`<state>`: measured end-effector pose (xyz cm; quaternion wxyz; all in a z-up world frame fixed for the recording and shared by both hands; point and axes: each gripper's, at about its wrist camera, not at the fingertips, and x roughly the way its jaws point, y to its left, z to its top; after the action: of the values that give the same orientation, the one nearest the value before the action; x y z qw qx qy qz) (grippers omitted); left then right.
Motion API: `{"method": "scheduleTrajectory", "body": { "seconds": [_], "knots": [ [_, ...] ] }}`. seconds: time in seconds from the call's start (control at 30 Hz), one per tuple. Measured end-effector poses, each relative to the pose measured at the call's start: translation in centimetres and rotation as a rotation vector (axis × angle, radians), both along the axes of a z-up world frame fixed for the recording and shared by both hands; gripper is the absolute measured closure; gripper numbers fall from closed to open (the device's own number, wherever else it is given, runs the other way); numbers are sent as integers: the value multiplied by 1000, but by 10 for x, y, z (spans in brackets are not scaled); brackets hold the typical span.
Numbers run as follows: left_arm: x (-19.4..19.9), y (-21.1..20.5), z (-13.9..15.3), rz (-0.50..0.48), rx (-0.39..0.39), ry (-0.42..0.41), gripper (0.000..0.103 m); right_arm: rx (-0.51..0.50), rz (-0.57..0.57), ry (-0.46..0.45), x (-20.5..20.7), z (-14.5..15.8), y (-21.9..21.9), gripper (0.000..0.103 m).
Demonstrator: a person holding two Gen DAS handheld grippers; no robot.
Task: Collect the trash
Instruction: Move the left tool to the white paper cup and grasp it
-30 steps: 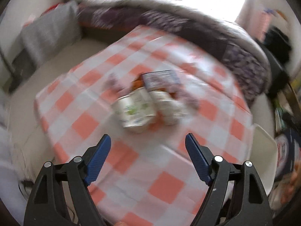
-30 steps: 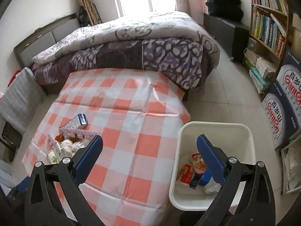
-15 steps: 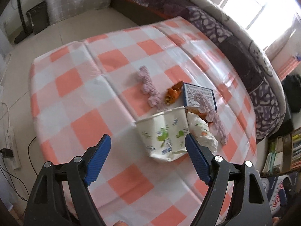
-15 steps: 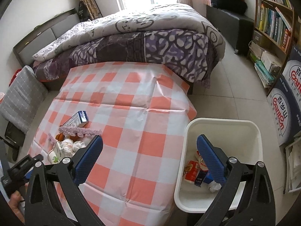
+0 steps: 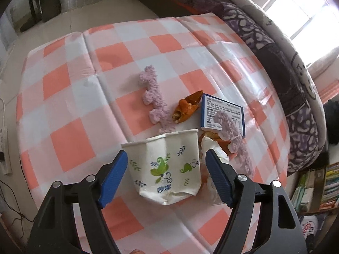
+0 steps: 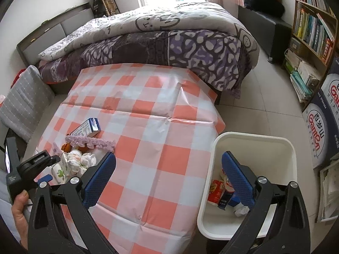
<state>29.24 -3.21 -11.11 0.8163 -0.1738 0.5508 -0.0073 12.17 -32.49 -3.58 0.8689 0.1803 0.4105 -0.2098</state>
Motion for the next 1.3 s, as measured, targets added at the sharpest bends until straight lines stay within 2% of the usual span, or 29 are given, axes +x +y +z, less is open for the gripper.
{"method": "scheduleTrajectory", "body": {
  "seconds": [0.27, 0.43, 0.57, 0.63, 0.77, 0.8, 0.83, 0.9, 0.97, 1.0, 1.03, 1.07, 1.2, 1.3],
  "knots": [
    [6, -4, -16, 9, 42, 27, 28, -1, -4, 15, -3, -3, -2, 7],
    [2, -18, -15, -101, 113, -10, 28, 5, -1, 25, 1, -5, 1, 7],
    [1, -9, -18, -183, 58, 12, 26, 5, 24, 33, 6, -7, 14, 7],
    [-1, 3, -18, -159, 21, 22, 31, 2, 38, 43, 9, -10, 22, 7],
    [-7, 12, -13, -182, 23, 51, 39, 12, 51, 58, 13, -14, 30, 7],
    [-9, 14, -11, -185, 28, 66, 50, 12, 54, 60, 14, -15, 32, 7],
    [-10, 18, -10, -182, 35, 83, 70, 12, 56, 63, 15, -15, 33, 7],
    [-13, 29, -8, -161, 3, 119, 70, 27, 62, 66, 16, -17, 35, 7],
    [-16, 31, -6, -177, 53, 129, 68, 49, 71, 67, 17, -18, 36, 7],
    [-17, 31, -6, -176, 78, 136, 54, 52, 73, 66, 17, -19, 37, 7],
    [-18, 32, -6, -160, 74, 136, 33, 48, 75, 66, 17, -19, 37, 7],
    [-18, 34, -6, -144, 57, 131, 29, 44, 73, 68, 17, -18, 37, 7],
    [-14, 31, -6, -112, 31, 132, 24, 47, 68, 70, 15, -18, 32, 7],
    [-12, 20, -13, -121, 88, 150, 23, 47, 63, 69, 14, -16, 26, 7]
  ]
}}
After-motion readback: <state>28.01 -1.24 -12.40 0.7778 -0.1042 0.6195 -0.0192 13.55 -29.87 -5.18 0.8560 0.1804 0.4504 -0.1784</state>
